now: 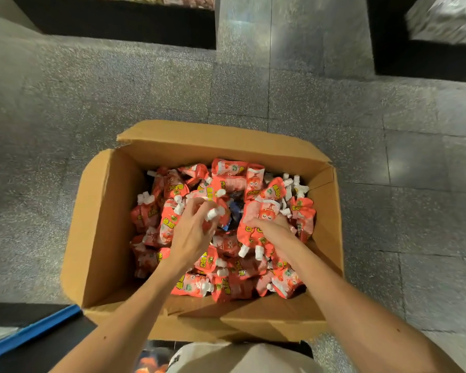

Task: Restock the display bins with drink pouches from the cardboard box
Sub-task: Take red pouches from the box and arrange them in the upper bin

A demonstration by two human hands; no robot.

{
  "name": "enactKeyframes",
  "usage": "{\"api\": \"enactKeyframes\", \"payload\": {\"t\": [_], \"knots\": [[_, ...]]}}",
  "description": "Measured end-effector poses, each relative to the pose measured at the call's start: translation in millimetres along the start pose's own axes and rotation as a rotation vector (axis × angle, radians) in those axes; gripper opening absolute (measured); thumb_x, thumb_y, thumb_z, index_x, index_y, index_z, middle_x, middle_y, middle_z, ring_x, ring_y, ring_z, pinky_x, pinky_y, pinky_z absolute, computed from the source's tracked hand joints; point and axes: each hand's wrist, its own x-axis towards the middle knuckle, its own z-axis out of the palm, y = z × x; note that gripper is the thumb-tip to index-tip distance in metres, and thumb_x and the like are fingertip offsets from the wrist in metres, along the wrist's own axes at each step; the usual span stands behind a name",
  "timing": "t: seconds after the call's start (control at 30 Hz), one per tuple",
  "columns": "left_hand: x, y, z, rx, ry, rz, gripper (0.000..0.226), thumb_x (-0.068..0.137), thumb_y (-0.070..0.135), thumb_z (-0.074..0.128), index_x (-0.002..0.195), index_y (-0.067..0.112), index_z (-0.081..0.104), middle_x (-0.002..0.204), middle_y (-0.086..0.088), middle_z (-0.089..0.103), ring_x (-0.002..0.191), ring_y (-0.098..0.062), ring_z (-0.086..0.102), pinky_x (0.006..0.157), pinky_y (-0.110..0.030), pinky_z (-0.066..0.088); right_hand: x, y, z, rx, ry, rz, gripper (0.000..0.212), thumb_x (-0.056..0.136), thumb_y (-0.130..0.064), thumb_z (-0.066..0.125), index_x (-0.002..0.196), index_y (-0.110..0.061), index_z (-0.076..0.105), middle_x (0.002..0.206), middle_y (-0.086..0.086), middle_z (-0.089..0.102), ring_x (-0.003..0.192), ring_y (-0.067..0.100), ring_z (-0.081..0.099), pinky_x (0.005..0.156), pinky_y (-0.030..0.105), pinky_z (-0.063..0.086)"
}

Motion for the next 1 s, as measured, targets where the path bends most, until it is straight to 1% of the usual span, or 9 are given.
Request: {"api": "enactKeyframes", "payload": {"t": [0.1,0.23,0.37,0.57,0.63,0.73,0.83,0.93,1.0], "knots": [[-2,7,3,0.016,-0.011,0.039,0.022,0.097,0.033,0.055,0.105,0.014,0.061,0.116,-0.003,0.053,0.08,-0.016,0.052,0.059,-0.03,0.046,-5,-2,-5,-0.037,-0.028,-0.027,0.033,0.085,-0.017,0.075,0.09,-0.023,0.043,0.092,-0.009,0.051,0.078,0.002,0.047,0.077,0.026,0.039],[-4,14,19,0.073,-0.144,-0.067,0.03,0.093,0.023,0.058,0.123,0.02,0.059,0.119,-0.001,0.052,0.076,-0.021,0.059,0.057,-0.034,0.048,8,9,-8,-0.107,-0.017,0.017,0.064,0.077,-0.028,0.081,0.124,-0.017,0.038,0.126,0.0,0.049,0.112,0.022,0.05,0.09,0.033,0.04],[0,14,41,0.016,-0.401,-0.312,0.09,0.088,0.017,0.07,0.158,0.032,0.016,0.131,-0.006,0.048,0.108,-0.034,0.056,0.074,-0.039,0.046,16,21,-21,-0.174,-0.001,0.024,0.104,0.071,-0.032,0.085,0.151,-0.011,0.023,0.152,0.009,0.037,0.136,0.027,0.04,0.109,0.041,0.041],[12,17,83,0.252,-0.367,-0.36,0.12,0.068,0.045,0.088,0.156,0.016,0.011,0.146,-0.01,0.045,0.123,-0.036,0.054,0.09,-0.045,0.048,23,36,-30,-0.248,0.0,-0.026,0.119,0.067,-0.031,0.085,0.158,-0.017,0.009,0.161,0.007,0.022,0.147,0.027,0.025,0.117,0.047,0.031],[10,20,93,0.364,-0.378,-0.324,0.128,0.067,0.042,0.089,0.154,0.015,-0.001,0.135,-0.01,0.054,0.117,-0.035,0.057,0.088,-0.043,0.049,26,42,-31,-0.273,0.019,-0.034,0.112,0.069,-0.029,0.085,0.155,-0.014,0.015,0.156,0.009,0.03,0.144,0.029,0.032,0.115,0.046,0.036],[11,21,94,0.326,-0.324,-0.367,0.131,0.059,0.048,0.093,0.15,0.015,0.005,0.108,-0.007,0.061,0.101,-0.033,0.06,0.082,-0.044,0.05,31,51,-35,-0.267,0.046,-0.011,0.098,0.068,-0.026,0.085,0.146,-0.011,0.028,0.141,0.008,0.046,0.128,0.027,0.047,0.105,0.04,0.044],[6,24,87,0.136,-0.326,-0.453,0.126,0.063,0.055,0.089,0.152,0.015,0.009,0.101,0.0,0.055,0.089,-0.029,0.062,0.075,-0.043,0.051,28,53,-38,-0.219,0.045,0.01,0.092,0.067,-0.026,0.084,0.142,-0.012,0.033,0.135,0.007,0.049,0.124,0.026,0.05,0.102,0.04,0.045],[-7,31,85,-0.095,-0.26,-0.577,0.093,0.075,0.038,0.084,0.145,0.016,0.026,0.111,-0.003,0.058,0.097,-0.03,0.062,0.081,-0.042,0.051,28,53,-38,-0.189,0.036,-0.011,0.108,0.045,-0.039,0.082,0.141,-0.013,0.039,0.134,0.008,0.055,0.121,0.027,0.055,0.101,0.045,0.048],[-14,40,86,-0.195,-0.268,-0.635,0.066,0.08,0.023,0.075,0.133,0.019,0.037,0.111,-0.008,0.063,0.088,-0.027,0.063,0.074,-0.036,0.05,29,55,-40,-0.187,0.021,-0.021,0.1,0.046,-0.038,0.081,0.136,-0.013,0.044,0.127,0.007,0.058,0.117,0.026,0.058,0.098,0.044,0.05]]}}
